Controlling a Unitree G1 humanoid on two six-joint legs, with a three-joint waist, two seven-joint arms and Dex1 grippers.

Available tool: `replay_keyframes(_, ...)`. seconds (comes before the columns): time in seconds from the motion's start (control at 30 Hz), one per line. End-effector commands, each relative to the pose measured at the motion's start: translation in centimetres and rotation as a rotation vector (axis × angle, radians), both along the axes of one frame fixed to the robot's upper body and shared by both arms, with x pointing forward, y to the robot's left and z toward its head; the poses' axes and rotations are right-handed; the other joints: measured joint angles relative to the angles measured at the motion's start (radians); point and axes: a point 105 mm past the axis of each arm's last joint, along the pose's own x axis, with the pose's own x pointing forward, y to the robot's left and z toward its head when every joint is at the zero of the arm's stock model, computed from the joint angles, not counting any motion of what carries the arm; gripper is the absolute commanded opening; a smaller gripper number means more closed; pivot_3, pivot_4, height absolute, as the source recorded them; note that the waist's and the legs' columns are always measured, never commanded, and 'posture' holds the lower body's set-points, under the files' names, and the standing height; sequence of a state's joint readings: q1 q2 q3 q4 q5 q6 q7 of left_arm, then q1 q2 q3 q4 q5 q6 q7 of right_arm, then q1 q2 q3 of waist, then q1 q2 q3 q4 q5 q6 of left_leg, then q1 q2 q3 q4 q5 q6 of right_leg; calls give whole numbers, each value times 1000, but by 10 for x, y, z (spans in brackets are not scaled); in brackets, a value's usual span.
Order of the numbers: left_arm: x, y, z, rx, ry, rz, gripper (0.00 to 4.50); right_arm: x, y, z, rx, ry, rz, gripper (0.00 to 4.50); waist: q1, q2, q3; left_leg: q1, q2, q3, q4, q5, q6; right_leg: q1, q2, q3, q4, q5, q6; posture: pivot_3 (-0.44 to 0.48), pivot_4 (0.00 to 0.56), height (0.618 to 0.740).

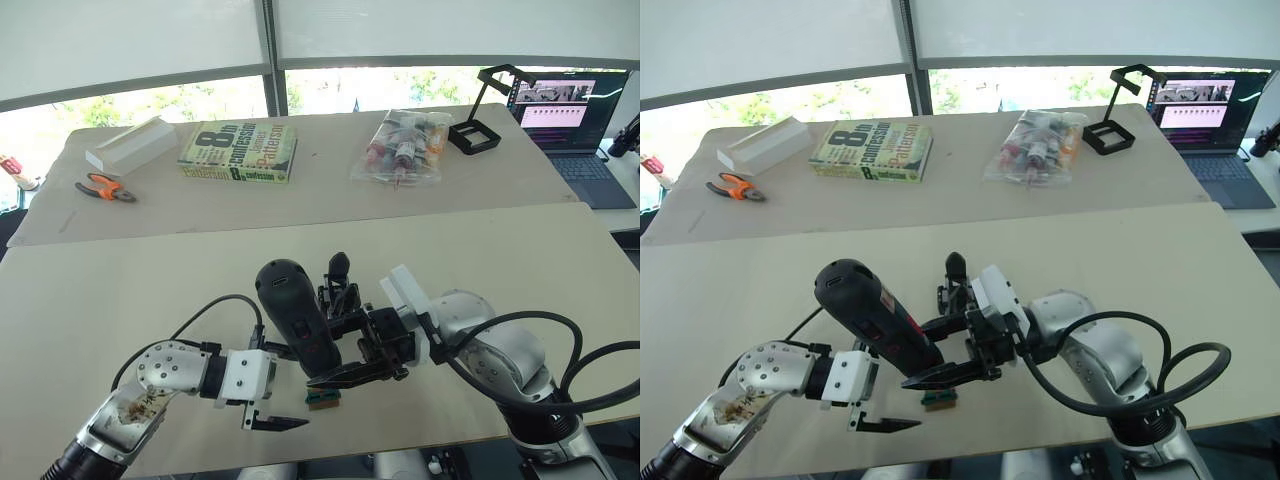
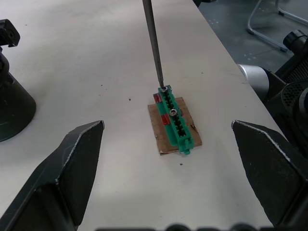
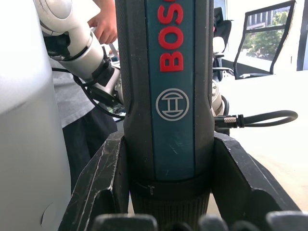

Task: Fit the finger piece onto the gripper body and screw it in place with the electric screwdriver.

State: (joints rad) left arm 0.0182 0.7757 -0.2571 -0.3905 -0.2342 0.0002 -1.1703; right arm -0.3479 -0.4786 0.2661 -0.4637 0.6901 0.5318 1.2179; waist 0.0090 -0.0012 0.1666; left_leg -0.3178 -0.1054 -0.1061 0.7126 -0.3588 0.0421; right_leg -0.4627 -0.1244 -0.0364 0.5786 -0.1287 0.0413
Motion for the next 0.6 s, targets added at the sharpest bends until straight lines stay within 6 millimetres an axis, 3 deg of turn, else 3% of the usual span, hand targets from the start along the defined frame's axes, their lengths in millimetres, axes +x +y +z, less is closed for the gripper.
replay_keyframes(0.03,-1,-2,3,-12,-18,-17,4500,-8,2,14,55,-51,40,1922,0,0,0,0,0,0,0,0,0,0,0,0,0,0,0,0,150,738)
replay_keyframes(0.6,1,-1,3,-14,-23,-11,4500,-8,-2,11,54,-42,50,1922,0,0,0,0,0,0,0,0,0,0,0,0,0,0,0,0,150,738)
